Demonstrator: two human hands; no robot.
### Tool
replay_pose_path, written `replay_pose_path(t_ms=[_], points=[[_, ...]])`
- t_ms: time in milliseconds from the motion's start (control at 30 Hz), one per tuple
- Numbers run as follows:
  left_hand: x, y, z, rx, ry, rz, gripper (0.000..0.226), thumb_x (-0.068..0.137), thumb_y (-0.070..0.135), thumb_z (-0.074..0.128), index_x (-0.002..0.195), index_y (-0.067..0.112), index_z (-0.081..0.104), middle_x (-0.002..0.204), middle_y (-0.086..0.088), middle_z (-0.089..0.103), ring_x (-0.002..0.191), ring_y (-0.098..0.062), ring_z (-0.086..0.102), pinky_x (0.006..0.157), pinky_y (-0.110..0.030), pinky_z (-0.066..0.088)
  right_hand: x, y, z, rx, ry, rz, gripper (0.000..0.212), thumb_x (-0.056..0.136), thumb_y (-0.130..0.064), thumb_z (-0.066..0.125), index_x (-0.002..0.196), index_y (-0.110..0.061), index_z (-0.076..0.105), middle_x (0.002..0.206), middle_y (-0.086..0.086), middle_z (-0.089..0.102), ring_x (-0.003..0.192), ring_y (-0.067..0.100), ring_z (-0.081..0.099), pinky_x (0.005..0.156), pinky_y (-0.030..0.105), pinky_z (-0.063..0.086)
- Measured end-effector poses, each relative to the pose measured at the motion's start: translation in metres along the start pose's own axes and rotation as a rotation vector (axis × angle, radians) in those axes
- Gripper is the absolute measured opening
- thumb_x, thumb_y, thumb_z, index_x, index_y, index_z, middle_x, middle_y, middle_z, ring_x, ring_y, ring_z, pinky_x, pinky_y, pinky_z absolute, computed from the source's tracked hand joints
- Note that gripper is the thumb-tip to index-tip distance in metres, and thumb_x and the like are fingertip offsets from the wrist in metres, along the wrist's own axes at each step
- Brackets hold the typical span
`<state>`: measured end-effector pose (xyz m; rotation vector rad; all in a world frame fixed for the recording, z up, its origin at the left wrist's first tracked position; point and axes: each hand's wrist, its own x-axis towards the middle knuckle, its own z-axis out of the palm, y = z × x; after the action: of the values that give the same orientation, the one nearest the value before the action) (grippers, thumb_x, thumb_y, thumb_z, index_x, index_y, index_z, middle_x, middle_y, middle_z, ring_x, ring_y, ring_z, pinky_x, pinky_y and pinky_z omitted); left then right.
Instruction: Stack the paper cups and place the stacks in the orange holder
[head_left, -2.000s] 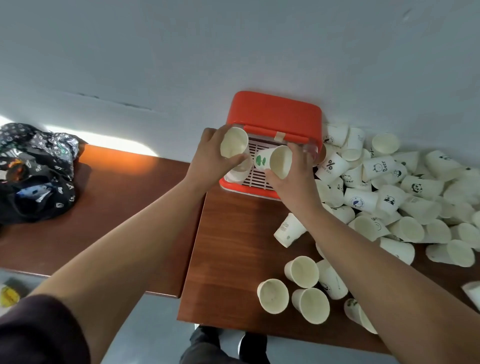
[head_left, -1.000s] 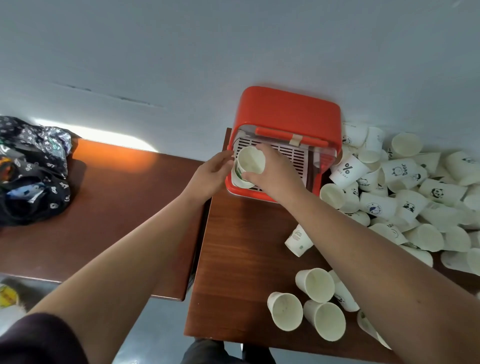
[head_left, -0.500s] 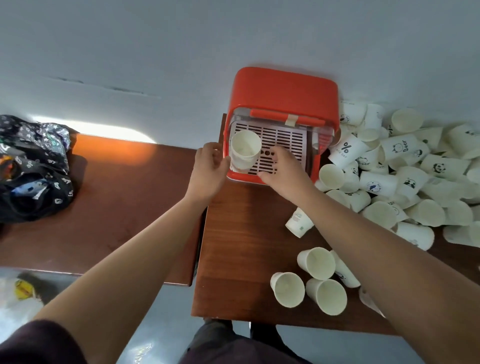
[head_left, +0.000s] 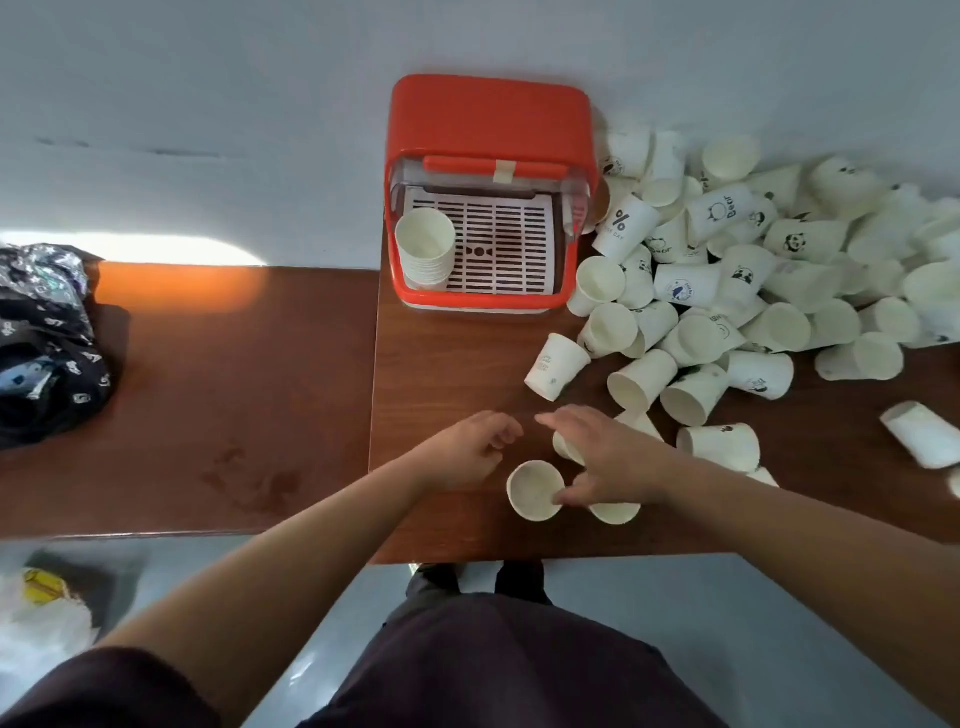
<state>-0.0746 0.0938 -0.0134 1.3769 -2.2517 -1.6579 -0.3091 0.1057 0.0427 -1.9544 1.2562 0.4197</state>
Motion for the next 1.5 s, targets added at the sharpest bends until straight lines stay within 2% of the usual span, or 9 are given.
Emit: replay_pose_path(t_ms=[133, 233, 333, 567, 733, 900, 1133, 1267, 1500], points=[[0.003, -0.012, 0.026, 0.066, -0.117, -0.008, 0.06, 0.088, 0.016, 0.07, 0.143, 0.017, 0.046, 0.136, 0.0, 0.05, 0.117, -0.007, 0.05, 0.096, -0.011, 0.04, -0.005, -0.002, 0.036, -0.2, 0.05, -0.11, 0.101, 0.077, -0.055, 0.073, 0.154, -0.019, 0.019, 0.155, 0.0, 0.028, 0.145, 0.018, 0.021, 0.12, 0.033, 0.018], [0.003, -0.017, 0.036, 0.167, -0.188, -0.023, 0.074, 0.084, 0.025, 0.075, 0.148, 0.018, 0.039, 0.144, 0.0, 0.044, 0.128, -0.014, 0.046, 0.108, -0.031, 0.041, 0.002, 0.001, 0.052, -0.346, 0.07, -0.18, 0.093, 0.079, -0.045, 0.072, 0.153, -0.015, 0.025, 0.153, 0.004, 0.033, 0.146, 0.022, 0.02, 0.122, 0.039, 0.014], [-0.002, -0.017, 0.044, 0.219, -0.26, -0.038, 0.085, 0.083, 0.027, 0.077, 0.153, 0.016, 0.03, 0.151, -0.001, 0.036, 0.136, -0.019, 0.04, 0.111, -0.031, 0.036, 0.01, 0.003, 0.061, -0.417, 0.11, -0.2, 0.079, 0.081, -0.04, 0.069, 0.149, -0.014, 0.036, 0.15, 0.005, 0.043, 0.146, 0.023, 0.026, 0.121, 0.041, 0.014], [-0.01, -0.015, 0.029, -0.196, 0.138, 0.016, 0.074, 0.076, 0.029, 0.086, 0.139, 0.029, 0.046, 0.13, 0.02, 0.054, 0.114, 0.011, 0.05, 0.095, -0.012, 0.038, 0.017, -0.017, 0.036, 0.031, 0.392, -0.031, 0.078, 0.075, -0.055, 0.074, 0.14, -0.021, 0.048, 0.13, -0.003, 0.057, 0.124, 0.018, 0.045, 0.107, 0.038, 0.034], [-0.002, -0.005, 0.004, -0.329, 0.286, -0.022, 0.067, 0.077, 0.035, 0.085, 0.134, 0.033, 0.049, 0.124, 0.019, 0.061, 0.114, -0.002, 0.059, 0.099, -0.032, 0.052, 0.013, -0.023, 0.0, 0.417, 0.361, 0.094, 0.083, 0.076, -0.052, 0.078, 0.145, -0.025, 0.043, 0.136, -0.01, 0.046, 0.128, 0.007, 0.04, 0.108, 0.032, 0.036], [0.003, -0.005, -0.016, -0.49, 0.468, -0.1, 0.073, 0.079, 0.034, 0.082, 0.137, 0.037, 0.038, 0.123, 0.016, 0.058, 0.112, -0.012, 0.06, 0.097, -0.032, 0.051, 0.029, 0.003, -0.02, 0.294, 0.561, 0.333, 0.057, 0.087, -0.046, 0.066, 0.13, -0.012, 0.051, 0.118, 0.004, 0.054, 0.109, 0.022, 0.055, 0.092, 0.038, 0.048], [0.008, -0.001, -0.035, -0.519, 0.567, -0.123, 0.07, 0.083, 0.028, 0.08, 0.138, 0.029, 0.036, 0.124, 0.011, 0.056, 0.115, -0.014, 0.057, 0.098, -0.03, 0.05, 0.08, 0.015, -0.023, 0.246, 0.493, 0.572, 0.052, 0.097, -0.04, 0.054, 0.134, -0.006, 0.043, 0.128, 0.02, 0.048, 0.112, 0.036, 0.055, 0.088, 0.039, 0.046], [0.006, -0.003, -0.041, -0.515, 0.558, -0.113, 0.069, 0.083, 0.031, 0.08, 0.137, 0.029, 0.038, 0.122, 0.013, 0.057, 0.114, -0.012, 0.058, 0.1, -0.034, 0.052, 0.09, 0.022, -0.02, 0.187, 0.515, 0.545, 0.033, 0.098, -0.027, 0.05, 0.124, -0.008, 0.051, 0.125, 0.022, 0.048, 0.109, 0.04, 0.053, 0.082, 0.04, 0.044], [-0.014, -0.004, -0.06, -0.597, 0.677, -0.123, 0.061, 0.086, 0.027, 0.077, 0.134, 0.026, 0.039, 0.122, 0.01, 0.054, 0.116, -0.017, 0.058, 0.092, -0.026, 0.055, 0.089, 0.007, -0.04, 0.265, 0.557, 0.333, 0.018, 0.097, -0.024, 0.06, 0.11, -0.013, 0.066, 0.115, 0.008, 0.047, 0.083, 0.017, 0.054, 0.084, 0.026, 0.043]])
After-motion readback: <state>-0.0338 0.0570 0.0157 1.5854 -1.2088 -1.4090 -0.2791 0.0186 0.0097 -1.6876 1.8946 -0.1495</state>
